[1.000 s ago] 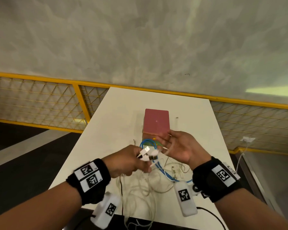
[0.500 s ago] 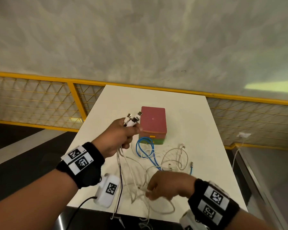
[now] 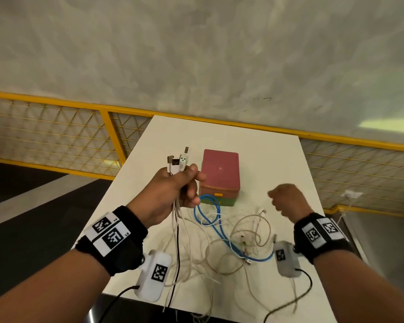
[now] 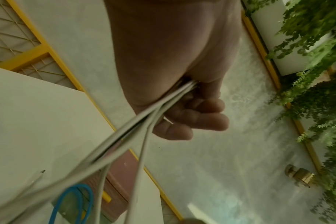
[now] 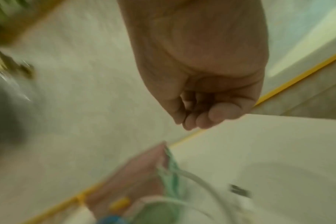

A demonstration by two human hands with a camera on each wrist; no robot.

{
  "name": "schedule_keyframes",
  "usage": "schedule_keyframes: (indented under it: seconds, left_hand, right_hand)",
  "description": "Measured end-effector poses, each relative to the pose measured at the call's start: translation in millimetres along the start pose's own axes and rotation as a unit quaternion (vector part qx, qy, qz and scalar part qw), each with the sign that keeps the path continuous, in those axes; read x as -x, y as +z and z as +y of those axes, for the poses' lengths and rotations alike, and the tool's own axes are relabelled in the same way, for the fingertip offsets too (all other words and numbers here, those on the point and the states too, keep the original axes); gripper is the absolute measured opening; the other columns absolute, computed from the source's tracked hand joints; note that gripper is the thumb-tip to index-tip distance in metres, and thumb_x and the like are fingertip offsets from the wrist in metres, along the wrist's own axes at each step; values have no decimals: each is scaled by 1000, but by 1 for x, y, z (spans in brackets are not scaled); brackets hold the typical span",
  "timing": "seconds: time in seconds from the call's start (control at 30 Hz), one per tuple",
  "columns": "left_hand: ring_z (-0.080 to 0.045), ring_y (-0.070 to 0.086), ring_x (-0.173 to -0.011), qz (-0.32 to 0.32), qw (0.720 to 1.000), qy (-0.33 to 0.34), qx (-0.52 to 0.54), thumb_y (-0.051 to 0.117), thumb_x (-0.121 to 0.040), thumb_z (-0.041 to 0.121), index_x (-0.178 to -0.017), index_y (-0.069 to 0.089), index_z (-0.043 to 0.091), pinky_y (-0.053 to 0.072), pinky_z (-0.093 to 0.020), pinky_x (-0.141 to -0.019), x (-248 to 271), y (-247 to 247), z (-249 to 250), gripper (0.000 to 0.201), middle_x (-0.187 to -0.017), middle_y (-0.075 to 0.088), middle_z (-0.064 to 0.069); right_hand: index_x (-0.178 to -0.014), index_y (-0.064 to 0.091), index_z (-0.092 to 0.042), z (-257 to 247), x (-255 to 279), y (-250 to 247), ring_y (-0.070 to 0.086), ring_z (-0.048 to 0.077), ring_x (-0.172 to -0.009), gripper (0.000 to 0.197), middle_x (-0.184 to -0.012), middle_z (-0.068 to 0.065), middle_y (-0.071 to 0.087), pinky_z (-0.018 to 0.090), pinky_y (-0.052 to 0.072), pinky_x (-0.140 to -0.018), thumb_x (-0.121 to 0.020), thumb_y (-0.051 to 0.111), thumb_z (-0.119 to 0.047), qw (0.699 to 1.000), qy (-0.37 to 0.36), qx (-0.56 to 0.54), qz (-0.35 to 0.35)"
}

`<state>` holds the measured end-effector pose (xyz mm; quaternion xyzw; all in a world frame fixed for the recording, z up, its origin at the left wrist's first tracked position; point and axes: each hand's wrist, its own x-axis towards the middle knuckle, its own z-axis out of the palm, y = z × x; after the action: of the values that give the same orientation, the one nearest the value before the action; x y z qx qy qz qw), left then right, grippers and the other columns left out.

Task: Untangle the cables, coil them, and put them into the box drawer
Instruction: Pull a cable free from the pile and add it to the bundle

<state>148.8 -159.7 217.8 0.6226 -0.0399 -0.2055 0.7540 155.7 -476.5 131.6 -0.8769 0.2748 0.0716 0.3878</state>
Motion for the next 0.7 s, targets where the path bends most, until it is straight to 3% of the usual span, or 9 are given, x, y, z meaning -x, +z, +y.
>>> schedule_keyframes:
  seconds: [0.1, 0.13, 0.2, 0.33, 0.47, 0.6, 0.7]
  left_hand:
    - [-25, 66, -61, -6, 1000, 11, 6, 50, -98, 33, -91, 71, 5, 55, -32, -58, -1, 0, -1, 35, -58, 59, -8]
    - [-26, 67, -64, -6, 1000, 14, 5, 52, -95, 35, -91, 72, 6, 55, -33, -59, -2, -1, -2, 35, -60, 60, -8]
    - [-28, 67, -67, -4, 1000, 18, 6, 55, -89, 38, -91, 72, 6, 55, -33, -60, -3, -2, -4, 36, -62, 61, -8]
    - [-26, 67, -66, 3, 1000, 15, 3, 54, -92, 34, -92, 71, 4, 52, -35, -64, -5, -5, -10, 35, -60, 61, -7]
    - [-26, 67, -67, 6, 1000, 11, -5, 54, -93, 33, -94, 71, 4, 52, -36, -65, -6, -7, -12, 34, -61, 61, -7]
    - [-26, 68, -69, 3, 1000, 22, -19, 56, -88, 38, -94, 71, 5, 52, -37, -66, -5, -5, -8, 37, -63, 63, -7]
    - [-26, 71, -77, 3, 999, 40, -24, 56, -89, 37, -96, 72, 8, 52, -38, -70, -7, -4, -2, 35, -71, 68, -7]
  right_hand:
    - [-76, 62, -8, 38, -24, 29, 59, 24, -63, 18, -80, 12, 66, 34, 53, -61, -87, 62, -22, 987, 88, 122, -64]
    - [-71, 60, -6, 46, -26, 39, 59, 26, -66, 23, -79, 13, 65, 35, 53, -61, -85, 64, -24, 983, 95, 148, -60]
    - [-76, 61, -3, 52, -25, 54, 60, 29, -77, 25, -84, 14, 61, 30, 45, -65, -83, 66, -27, 981, 105, 156, -40]
    - [-94, 65, -3, 57, -24, 74, 64, 34, -88, 32, -101, 19, 68, 29, 44, -69, -84, 64, -33, 984, 129, 124, -27]
    - [-109, 65, 1, 56, -29, 82, 64, 36, -104, 36, -114, 21, 67, 30, 47, -76, -90, 58, -29, 985, 131, 110, -19]
    - [-108, 64, 5, 58, -24, 74, 63, 37, -104, 34, -113, 23, 67, 31, 45, -75, -92, 56, -24, 986, 154, 60, 6]
    - [-101, 70, 1, 60, -21, 57, 66, 38, -98, 31, -104, 22, 71, 39, 52, -79, -89, 54, -23, 987, 127, -67, 74]
